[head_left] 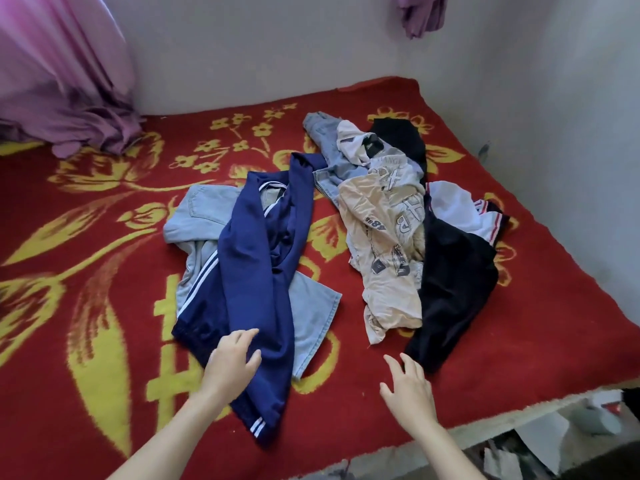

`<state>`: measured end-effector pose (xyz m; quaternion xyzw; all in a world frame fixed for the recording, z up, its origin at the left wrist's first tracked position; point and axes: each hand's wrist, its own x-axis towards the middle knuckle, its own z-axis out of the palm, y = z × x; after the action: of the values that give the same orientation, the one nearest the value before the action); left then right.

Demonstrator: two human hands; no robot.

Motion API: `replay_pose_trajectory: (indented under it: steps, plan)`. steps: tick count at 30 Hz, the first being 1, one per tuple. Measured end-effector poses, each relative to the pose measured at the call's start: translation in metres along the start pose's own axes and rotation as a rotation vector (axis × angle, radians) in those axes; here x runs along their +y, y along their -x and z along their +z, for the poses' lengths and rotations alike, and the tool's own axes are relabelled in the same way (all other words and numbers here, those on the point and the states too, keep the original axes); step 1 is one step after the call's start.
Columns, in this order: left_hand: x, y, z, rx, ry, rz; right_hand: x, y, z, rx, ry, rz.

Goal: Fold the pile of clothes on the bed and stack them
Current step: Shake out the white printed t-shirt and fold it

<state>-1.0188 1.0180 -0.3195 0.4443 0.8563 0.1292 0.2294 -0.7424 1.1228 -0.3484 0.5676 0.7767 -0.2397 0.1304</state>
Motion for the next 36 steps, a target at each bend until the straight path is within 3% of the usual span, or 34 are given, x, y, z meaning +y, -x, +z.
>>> replay_pose_trajectory:
  steps: [9,15,22,26,28,33,36]
  plan:
    - [0.116,-0.054,0.053,-0.041,0.092,-0.05,0.073,-0.137,-0.022,-0.141,0.125,-0.047]
    - [0.103,-0.057,0.062,-0.013,0.139,-0.211,0.073,-0.202,-0.02,-0.156,0.149,-0.045]
    - [0.086,-0.048,0.082,-0.016,0.177,-0.338,0.068,-0.24,0.009,-0.033,0.148,-0.168]
    - [0.087,-0.044,0.089,-0.027,0.219,-0.361,0.067,-0.253,0.008,-0.01,0.341,-0.228]
    - [0.089,-0.044,0.088,-0.026,0.234,-0.36,0.065,-0.254,0.001,0.012,0.271,-0.247]
    - [0.097,-0.042,0.075,-0.028,0.292,-0.336,0.043,-0.205,-0.024,0.038,-0.164,-0.116]
    - [0.102,-0.043,0.063,-0.038,0.319,-0.3,0.02,-0.164,-0.049,0.118,-0.292,-0.152]
